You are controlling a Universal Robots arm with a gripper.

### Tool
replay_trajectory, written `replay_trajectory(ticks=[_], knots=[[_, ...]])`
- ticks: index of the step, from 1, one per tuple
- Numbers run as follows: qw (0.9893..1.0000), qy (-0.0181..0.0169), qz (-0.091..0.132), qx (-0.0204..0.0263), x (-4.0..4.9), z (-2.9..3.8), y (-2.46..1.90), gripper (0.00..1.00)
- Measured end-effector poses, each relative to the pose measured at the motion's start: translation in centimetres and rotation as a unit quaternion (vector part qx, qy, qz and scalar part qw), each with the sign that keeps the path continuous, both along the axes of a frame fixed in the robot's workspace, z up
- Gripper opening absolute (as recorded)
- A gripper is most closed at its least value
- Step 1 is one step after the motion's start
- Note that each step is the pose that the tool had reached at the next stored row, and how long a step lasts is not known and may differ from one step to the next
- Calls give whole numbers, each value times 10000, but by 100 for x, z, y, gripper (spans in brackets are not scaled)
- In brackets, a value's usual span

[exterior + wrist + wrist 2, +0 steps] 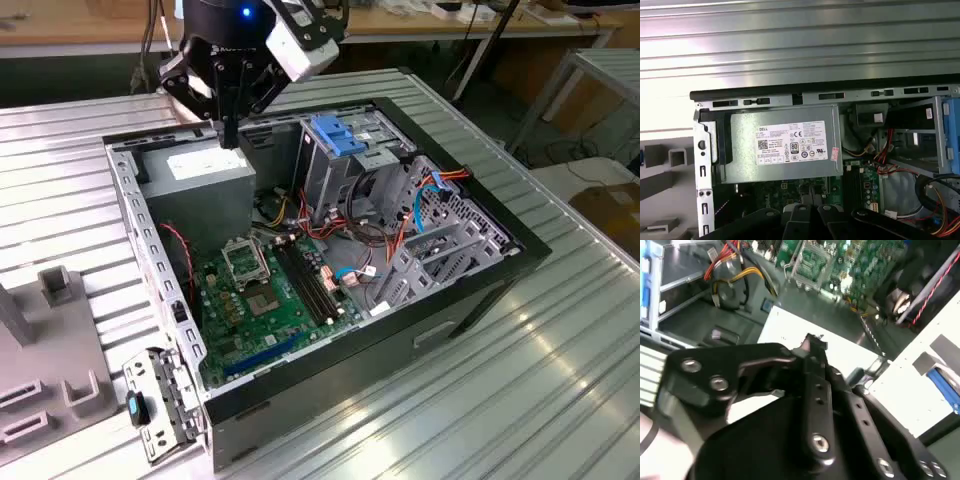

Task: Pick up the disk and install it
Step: 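Reach for the disk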

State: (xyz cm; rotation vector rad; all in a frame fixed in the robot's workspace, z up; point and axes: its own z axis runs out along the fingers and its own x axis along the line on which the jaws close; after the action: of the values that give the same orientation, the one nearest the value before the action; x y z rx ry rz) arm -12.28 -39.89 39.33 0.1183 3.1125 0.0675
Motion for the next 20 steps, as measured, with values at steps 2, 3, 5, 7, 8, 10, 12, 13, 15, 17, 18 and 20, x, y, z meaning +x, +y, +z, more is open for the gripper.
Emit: replay_trajectory(ticks=[2, 3, 5, 7, 8, 10, 12, 13, 15, 17, 18, 20], knots=[[10000, 0, 1, 0, -91, 0, 0, 11], [10000, 0, 1, 0, -120, 0, 0, 11], [10000, 0, 1, 1, -162, 0, 0, 11], [10000, 0, 1, 0, -229, 0, 0, 11], [10000, 0, 1, 0, -252, 0, 0, 11], [10000, 0, 1, 1, -321, 0, 0, 11], [10000, 0, 1, 1, -363, 0, 0, 11], [10000, 0, 1, 0, -420, 0, 0, 11], [10000, 0, 1, 0, -530, 0, 0, 11], [10000, 0, 1, 1, -663, -1, 0, 11], [10000, -1, 1, 1, -739, -1, 0, 11], [10000, 0, 1, 0, -802, 0, 2, 11]])
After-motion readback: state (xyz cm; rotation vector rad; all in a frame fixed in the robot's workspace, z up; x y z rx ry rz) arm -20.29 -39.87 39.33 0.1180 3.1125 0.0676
